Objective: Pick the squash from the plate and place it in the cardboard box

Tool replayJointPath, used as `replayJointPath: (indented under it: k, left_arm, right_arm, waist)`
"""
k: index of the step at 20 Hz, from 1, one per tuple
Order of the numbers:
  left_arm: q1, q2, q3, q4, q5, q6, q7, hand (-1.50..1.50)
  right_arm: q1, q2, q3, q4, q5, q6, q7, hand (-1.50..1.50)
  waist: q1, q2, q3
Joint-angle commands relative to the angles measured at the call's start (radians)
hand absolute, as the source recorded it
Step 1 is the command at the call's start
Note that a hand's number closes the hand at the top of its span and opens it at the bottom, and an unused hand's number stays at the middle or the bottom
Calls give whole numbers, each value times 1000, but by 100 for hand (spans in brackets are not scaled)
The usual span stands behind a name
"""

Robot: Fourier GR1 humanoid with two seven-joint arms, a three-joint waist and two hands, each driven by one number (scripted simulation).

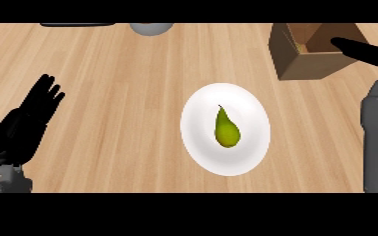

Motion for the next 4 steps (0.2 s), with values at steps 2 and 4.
replayJointPath:
  k: [2, 4]
  left_arm:
    - [37, 15, 33, -7, 39, -51, -2, 0]
    - [-28, -16, 0, -21, -6, 6, 48, 0]
  right_arm:
    - [229, 3, 14, -276, -55, 80, 13, -150]
    - [142, -41, 16, -234, -31, 118, 102, -150]
  waist:
    - [10, 3, 0]
    - [20, 7, 0]
